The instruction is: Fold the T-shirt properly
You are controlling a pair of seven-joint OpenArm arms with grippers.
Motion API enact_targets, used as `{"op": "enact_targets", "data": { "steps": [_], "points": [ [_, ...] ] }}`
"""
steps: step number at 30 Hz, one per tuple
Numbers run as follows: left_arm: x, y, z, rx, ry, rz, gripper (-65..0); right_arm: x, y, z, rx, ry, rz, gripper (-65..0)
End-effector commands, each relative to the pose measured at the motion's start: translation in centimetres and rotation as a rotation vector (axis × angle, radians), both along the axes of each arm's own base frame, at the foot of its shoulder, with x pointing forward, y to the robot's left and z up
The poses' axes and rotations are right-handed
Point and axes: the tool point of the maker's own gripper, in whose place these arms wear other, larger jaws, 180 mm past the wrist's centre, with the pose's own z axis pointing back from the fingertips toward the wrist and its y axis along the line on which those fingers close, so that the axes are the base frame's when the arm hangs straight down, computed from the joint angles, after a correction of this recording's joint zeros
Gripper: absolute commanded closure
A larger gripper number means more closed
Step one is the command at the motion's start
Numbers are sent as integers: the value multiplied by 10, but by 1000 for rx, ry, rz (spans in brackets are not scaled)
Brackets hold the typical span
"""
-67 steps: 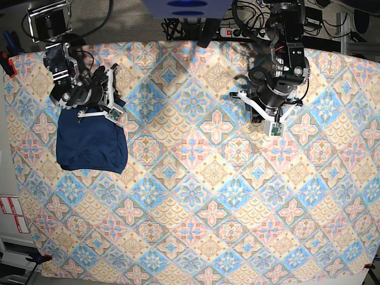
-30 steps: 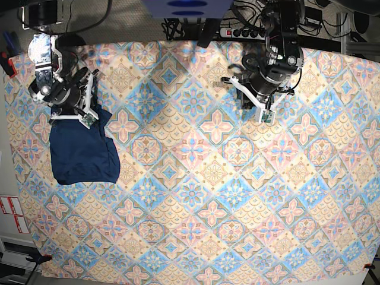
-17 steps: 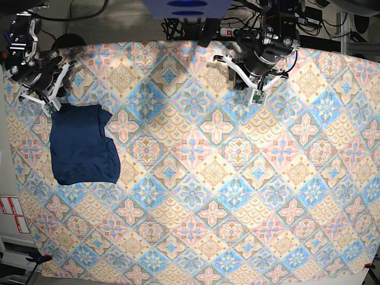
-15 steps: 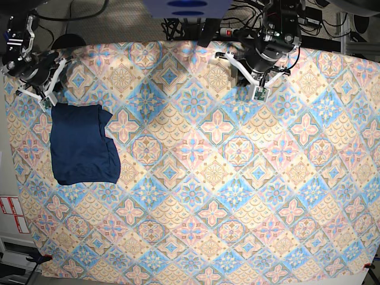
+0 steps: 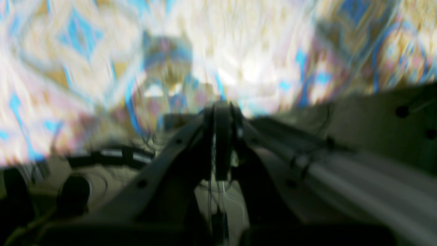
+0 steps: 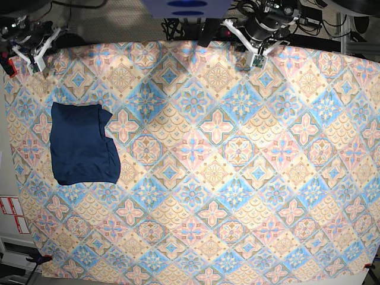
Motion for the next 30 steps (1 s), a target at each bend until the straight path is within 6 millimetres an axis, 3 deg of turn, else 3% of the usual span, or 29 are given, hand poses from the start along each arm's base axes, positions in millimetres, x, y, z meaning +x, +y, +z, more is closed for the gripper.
{"op": "enact_targets", "data": {
  "steps": [1,11,17,23,26,30],
  "points": [
    [-4,-2,5,-13,-8,5,0,-2,-4,4,-7,-8,-1,0],
    [-64,-1,-2,-10,135,5,0,-76,1,-44,87,180,-158,0],
    [-80,0,-4,0,175,-1,0,-102,2,-60,124,228,-225,0],
    [-93,9,-9,24,209,-29,0,-133,23,-83,201,249,-327,0],
    [-98,14,-14,39,228,-39,0,-158,44,-99,256,311,-338,0],
    [-107,19,-26,51,265,-49,0,-173,65,-112,312,307,-358,0]
  ]
}}
